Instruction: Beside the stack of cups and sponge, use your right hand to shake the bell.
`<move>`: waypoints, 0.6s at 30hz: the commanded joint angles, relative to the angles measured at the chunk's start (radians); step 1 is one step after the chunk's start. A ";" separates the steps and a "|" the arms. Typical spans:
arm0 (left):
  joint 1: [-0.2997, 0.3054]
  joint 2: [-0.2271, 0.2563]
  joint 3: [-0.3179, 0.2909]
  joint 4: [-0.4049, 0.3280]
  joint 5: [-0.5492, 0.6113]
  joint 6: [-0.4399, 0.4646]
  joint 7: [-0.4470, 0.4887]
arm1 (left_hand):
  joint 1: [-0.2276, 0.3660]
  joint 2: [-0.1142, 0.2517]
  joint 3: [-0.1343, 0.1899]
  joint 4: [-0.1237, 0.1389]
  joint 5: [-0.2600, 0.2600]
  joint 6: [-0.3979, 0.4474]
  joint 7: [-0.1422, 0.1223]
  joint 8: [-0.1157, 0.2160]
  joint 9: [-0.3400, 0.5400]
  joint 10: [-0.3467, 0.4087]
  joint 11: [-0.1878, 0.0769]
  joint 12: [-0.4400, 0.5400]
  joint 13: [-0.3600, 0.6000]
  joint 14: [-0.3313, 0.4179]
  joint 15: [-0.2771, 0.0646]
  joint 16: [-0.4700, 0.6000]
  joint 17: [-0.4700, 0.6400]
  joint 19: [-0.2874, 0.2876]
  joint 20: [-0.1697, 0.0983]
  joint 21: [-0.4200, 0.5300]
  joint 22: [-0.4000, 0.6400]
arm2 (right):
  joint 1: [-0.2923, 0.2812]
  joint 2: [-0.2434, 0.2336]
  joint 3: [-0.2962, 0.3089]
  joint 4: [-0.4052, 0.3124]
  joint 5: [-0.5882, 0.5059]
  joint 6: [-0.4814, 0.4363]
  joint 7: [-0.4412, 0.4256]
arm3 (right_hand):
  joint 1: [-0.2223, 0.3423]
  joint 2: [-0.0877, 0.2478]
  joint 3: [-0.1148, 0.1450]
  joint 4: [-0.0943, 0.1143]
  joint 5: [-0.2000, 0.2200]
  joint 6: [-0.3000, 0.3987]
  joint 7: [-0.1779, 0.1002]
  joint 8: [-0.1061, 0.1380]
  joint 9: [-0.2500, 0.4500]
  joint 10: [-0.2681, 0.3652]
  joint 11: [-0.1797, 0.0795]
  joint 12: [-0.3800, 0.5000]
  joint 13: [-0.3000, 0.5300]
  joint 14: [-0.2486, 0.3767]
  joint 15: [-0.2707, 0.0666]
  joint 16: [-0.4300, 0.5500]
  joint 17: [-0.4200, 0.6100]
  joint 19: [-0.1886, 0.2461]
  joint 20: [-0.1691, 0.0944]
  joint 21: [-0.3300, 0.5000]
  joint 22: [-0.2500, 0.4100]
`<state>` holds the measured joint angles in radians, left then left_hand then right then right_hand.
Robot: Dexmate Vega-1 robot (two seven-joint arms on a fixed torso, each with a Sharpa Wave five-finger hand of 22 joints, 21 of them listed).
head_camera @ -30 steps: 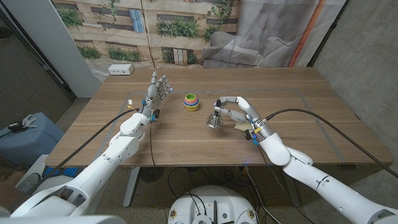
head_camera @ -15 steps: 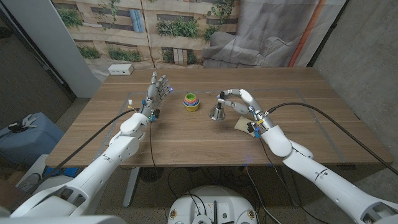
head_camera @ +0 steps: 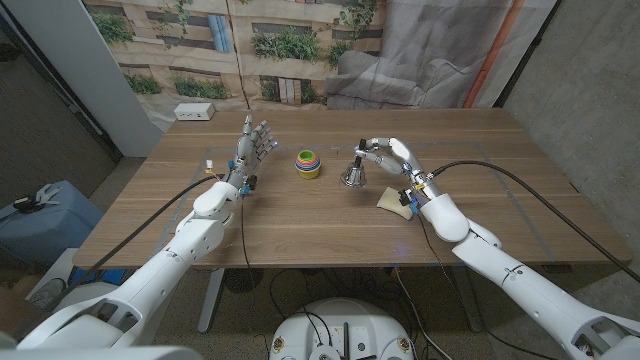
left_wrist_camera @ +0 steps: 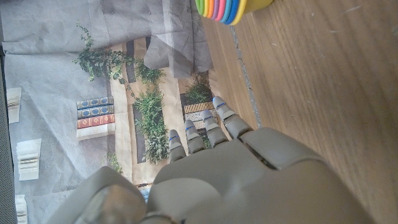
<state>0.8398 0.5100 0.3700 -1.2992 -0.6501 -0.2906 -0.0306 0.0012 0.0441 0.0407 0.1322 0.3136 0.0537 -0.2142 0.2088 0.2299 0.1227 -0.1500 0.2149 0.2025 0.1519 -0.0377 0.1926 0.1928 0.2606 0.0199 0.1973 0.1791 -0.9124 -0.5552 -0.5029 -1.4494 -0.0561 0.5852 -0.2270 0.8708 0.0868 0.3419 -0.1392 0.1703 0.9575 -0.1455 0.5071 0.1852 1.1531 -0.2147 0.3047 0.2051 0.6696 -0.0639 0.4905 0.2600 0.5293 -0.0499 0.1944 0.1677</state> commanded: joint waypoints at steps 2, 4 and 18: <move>0.000 0.000 0.000 0.000 0.000 0.000 0.000 | 0.001 0.009 0.000 0.007 0.007 0.002 -0.008 0.006 0.004 0.003 -0.008 0.006 0.005 0.011 -0.097 0.006 0.005 0.007 0.001 0.007 0.006 | 0.010 -0.007 -0.001 -0.033 0.103 -0.115 0.066 | -0.015 0.001 -0.003 0.004 0.005 0.013 0.001 0.005 0.003 0.015 0.003 0.000 0.005 0.011 -0.151 -0.006 0.000 0.003 -0.079 0.001 0.002; 0.000 0.000 0.000 0.000 0.000 0.000 0.000 | 0.001 0.009 0.000 0.007 0.007 0.002 -0.008 0.006 0.004 0.003 -0.007 0.006 0.005 0.010 -0.096 0.005 0.005 0.007 0.001 0.007 0.006 | 0.006 -0.010 0.001 -0.050 0.128 -0.148 0.078 | -0.017 0.002 -0.003 0.005 0.005 0.015 0.002 0.005 0.003 0.017 0.003 0.000 0.005 0.012 -0.151 -0.006 0.000 0.004 -0.079 0.001 0.002; 0.000 0.000 0.000 0.001 0.000 0.000 0.000 | 0.001 0.009 0.000 0.007 0.007 0.001 -0.008 0.006 0.004 0.003 -0.007 0.006 0.005 0.011 -0.096 0.005 0.005 0.007 0.001 0.007 0.006 | 0.012 -0.029 -0.003 -0.111 0.287 -0.280 0.172 | -0.025 0.001 -0.007 0.002 0.006 0.023 0.009 0.001 0.002 0.030 0.004 -0.002 0.005 0.027 -0.155 -0.005 0.001 0.016 -0.071 0.005 0.002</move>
<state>0.8396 0.5098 0.3700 -1.2992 -0.6501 -0.2905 -0.0306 0.0012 0.0441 0.0407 0.1322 0.3136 0.0537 -0.2142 0.2088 0.2299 0.1227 -0.1500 0.2149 0.2025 0.1519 -0.0377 0.1926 0.1928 0.2606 0.0199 0.1973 0.1791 -0.9036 -0.5715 -0.5031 -1.5184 0.1180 0.3988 -0.1193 0.8461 0.0831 0.3378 -0.1351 0.1702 0.9740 -0.1374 0.5068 0.1834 1.1741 -0.2145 0.3048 0.2074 0.6903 -0.0645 0.4836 0.2601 0.5333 -0.0464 0.1944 0.1678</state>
